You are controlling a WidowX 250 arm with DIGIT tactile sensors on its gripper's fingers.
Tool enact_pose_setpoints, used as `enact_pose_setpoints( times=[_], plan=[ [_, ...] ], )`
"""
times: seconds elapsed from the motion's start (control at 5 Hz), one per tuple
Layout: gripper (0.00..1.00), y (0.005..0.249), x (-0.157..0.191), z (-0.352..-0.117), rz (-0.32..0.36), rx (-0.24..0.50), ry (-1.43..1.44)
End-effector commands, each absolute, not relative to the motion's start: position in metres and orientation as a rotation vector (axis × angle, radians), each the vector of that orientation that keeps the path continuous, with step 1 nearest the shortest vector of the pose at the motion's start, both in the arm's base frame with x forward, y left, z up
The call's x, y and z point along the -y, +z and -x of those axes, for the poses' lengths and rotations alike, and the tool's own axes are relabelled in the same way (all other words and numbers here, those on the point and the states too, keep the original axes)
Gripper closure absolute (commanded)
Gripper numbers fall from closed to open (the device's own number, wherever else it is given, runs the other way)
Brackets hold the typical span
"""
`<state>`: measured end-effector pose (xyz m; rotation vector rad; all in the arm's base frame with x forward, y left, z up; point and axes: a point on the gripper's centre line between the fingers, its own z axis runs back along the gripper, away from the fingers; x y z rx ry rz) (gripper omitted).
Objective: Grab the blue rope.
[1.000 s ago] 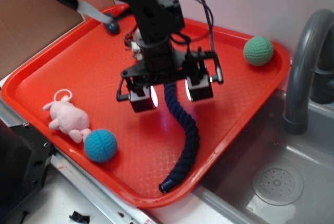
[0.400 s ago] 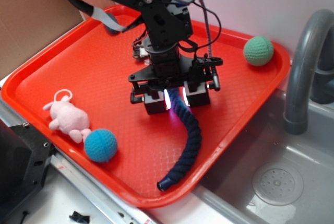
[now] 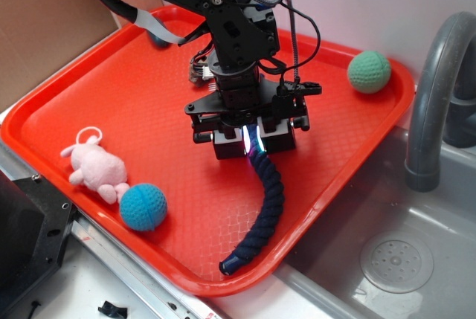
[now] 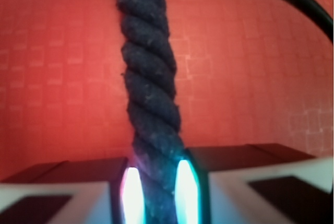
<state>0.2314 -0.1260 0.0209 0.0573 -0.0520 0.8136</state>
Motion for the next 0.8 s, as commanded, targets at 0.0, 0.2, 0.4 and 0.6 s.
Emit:
enact_pose_setpoints(
  times=[0.0,0.2,0.4,0.6],
  plan=[
    [1.00,0.110,0.112,-0.232,-0.043,0.063,0.416],
    [1.00,0.152,0.104,-0.222,0.012,0.124,0.330],
    [1.00,0.176,0.098,-0.209,0.059,0.097,0.223],
    [1.00,0.201,0.094,-0.190,0.082,0.141,0.217]
  ],
)
